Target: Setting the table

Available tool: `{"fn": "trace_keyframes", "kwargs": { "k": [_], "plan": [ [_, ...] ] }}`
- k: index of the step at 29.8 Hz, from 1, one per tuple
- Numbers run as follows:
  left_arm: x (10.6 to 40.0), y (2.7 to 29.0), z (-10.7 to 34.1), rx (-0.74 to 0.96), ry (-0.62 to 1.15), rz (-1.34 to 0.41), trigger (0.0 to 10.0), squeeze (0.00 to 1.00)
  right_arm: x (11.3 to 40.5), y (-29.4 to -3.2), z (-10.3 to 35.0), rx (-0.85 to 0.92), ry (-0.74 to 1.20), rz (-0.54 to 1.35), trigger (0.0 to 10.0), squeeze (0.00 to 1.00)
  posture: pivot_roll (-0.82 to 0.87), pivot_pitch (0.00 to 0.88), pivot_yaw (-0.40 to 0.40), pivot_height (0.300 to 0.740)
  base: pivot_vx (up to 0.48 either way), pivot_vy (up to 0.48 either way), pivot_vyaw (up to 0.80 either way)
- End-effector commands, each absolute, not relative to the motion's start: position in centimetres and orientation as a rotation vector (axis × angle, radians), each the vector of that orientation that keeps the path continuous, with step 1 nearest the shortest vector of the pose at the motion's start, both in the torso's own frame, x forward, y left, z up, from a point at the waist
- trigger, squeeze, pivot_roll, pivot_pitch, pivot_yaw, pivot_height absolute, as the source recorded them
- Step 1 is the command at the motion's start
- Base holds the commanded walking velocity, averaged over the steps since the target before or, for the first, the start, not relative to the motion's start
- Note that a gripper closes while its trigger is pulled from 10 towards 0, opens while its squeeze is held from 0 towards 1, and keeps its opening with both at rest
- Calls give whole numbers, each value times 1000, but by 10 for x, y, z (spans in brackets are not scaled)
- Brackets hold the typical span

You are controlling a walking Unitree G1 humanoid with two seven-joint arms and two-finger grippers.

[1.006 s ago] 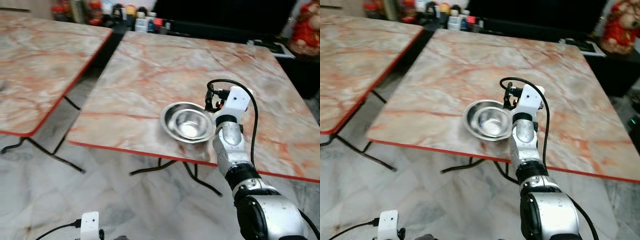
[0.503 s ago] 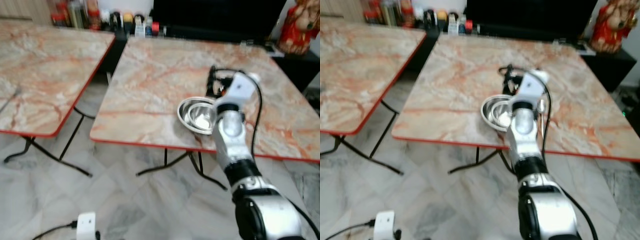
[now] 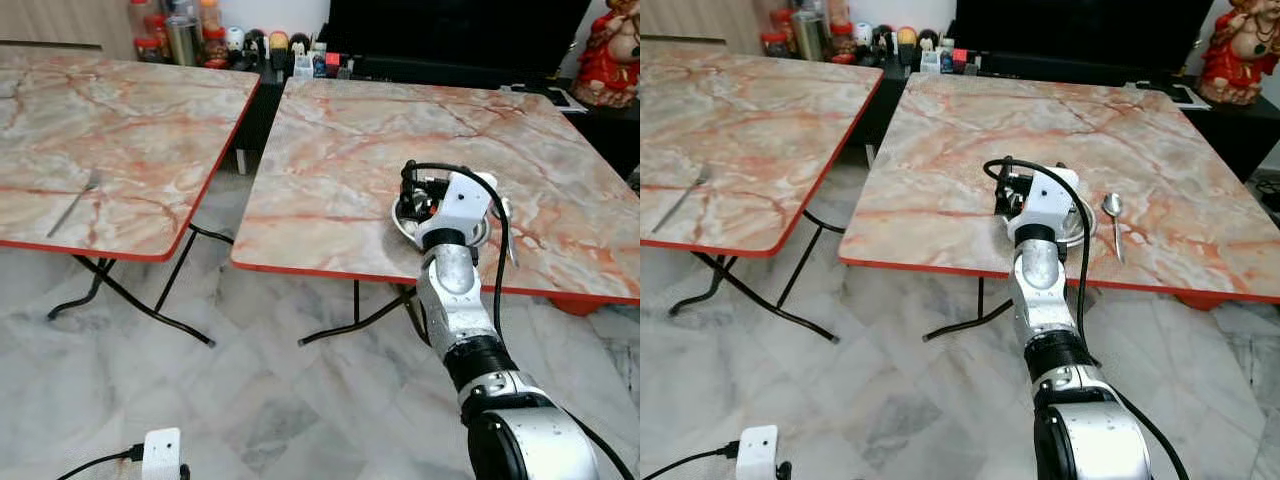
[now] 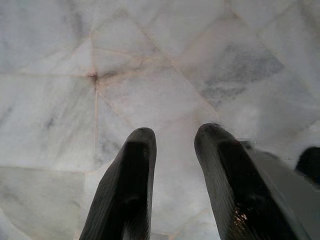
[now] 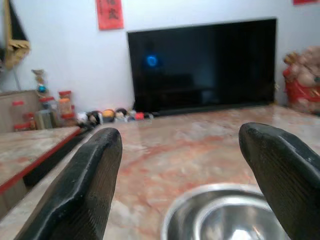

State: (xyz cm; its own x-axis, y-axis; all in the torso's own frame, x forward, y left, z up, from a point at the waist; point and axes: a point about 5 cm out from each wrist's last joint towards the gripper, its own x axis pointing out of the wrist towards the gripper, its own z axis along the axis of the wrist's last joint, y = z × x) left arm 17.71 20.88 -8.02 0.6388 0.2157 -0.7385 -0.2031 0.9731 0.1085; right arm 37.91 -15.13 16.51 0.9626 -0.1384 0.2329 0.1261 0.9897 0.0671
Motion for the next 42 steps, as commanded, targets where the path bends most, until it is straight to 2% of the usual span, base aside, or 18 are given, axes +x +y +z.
{"fn": "trace_keyframes", "kwargs": {
  "k": [1, 14, 16, 23, 25, 31, 32, 38, 42],
  "plan": [
    [171, 209, -83, 8, 871, 251, 10000, 0, 377, -153, 150, 43, -171, -135, 10000, 0, 101, 83, -42, 715, 0, 352, 0],
    [169, 209, -84, 3, 873, 258, 10000, 0, 357, -166, 95, -57, 23, -110, 10000, 0, 92, 97, -48, 715, 0, 359, 0],
    [169, 209, -84, 0, 875, 258, 10000, 0, 343, -171, 66, -87, 153, -96, 10000, 0, 98, 97, -51, 715, 0, 362, 0],
    [168, 209, -85, -1, 873, 261, 10000, 0, 316, -179, 23, -58, 363, -80, 10000, 0, 100, 98, -53, 715, 0, 363, 0],
    [167, 210, -85, 1, 876, 261, 10000, 0, 297, -183, 1, -65, 484, -68, 10000, 0, 95, 97, -48, 715, 0, 366, 0],
    [167, 210, -85, 5, 879, 258, 10000, 0, 272, -186, -26, -117, 639, -42, 10000, 0, 101, 93, -44, 715, 0, 366, 0],
    [167, 210, -85, 6, 879, 257, 10000, 0, 258, -187, -38, -117, 708, -41, 10000, 0, 107, 88, -43, 715, 0, 368, 0],
    [168, 212, -84, 15, 880, 253, 10000, 0, 231, -184, -58, -100, 827, -14, 10000, 0, 113, 75, -34, 715, 0, 367, 0],
    [168, 213, -84, 22, 881, 250, 10000, 0, 227, -179, -61, -71, 835, 3, 10000, 0, 110, 73, -32, 715, 0, 368, 0]
  ]
}}
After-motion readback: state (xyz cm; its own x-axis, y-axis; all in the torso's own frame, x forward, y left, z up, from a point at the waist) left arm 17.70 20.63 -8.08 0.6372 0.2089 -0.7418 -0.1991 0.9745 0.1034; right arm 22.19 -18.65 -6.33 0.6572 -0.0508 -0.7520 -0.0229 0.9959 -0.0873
